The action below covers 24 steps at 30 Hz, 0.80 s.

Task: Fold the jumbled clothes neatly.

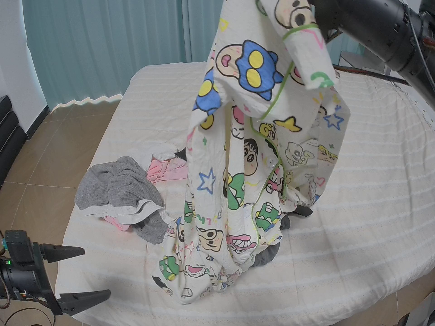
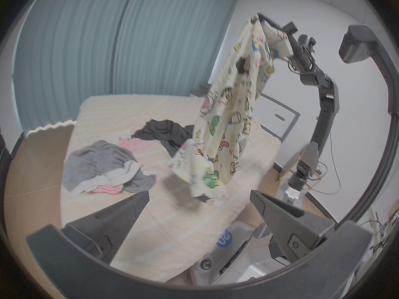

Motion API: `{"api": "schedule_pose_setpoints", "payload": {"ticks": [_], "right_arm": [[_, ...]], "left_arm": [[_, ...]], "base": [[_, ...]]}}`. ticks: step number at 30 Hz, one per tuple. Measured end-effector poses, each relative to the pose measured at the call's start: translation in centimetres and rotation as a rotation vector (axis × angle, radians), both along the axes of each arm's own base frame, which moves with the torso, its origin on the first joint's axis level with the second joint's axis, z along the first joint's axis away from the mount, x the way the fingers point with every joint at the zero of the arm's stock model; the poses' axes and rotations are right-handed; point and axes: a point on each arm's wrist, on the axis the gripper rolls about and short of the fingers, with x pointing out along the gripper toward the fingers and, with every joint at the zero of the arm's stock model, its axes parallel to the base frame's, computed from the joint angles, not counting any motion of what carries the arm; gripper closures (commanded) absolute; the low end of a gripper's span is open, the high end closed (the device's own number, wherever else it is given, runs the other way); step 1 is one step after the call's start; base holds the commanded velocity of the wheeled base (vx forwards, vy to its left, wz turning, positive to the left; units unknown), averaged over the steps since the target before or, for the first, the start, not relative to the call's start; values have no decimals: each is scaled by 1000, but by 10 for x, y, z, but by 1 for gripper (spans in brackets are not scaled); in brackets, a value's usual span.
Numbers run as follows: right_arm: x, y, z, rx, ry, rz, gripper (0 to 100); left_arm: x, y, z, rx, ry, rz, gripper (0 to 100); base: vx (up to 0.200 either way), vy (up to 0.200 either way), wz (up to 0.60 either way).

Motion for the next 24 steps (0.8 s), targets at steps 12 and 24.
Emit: {"api": "schedule_pose_setpoints", "payload": {"ticks": [12, 24], "right_arm": [[17, 25, 8, 47, -21, -84, 100], [7, 13, 3, 18, 3, -75, 100]], "left_arm": [[24, -14, -11, 18, 80, -94, 0], [46, -21, -24, 30, 94, -103, 0]], "base": [[0, 0, 0], [0, 0, 0]]}}
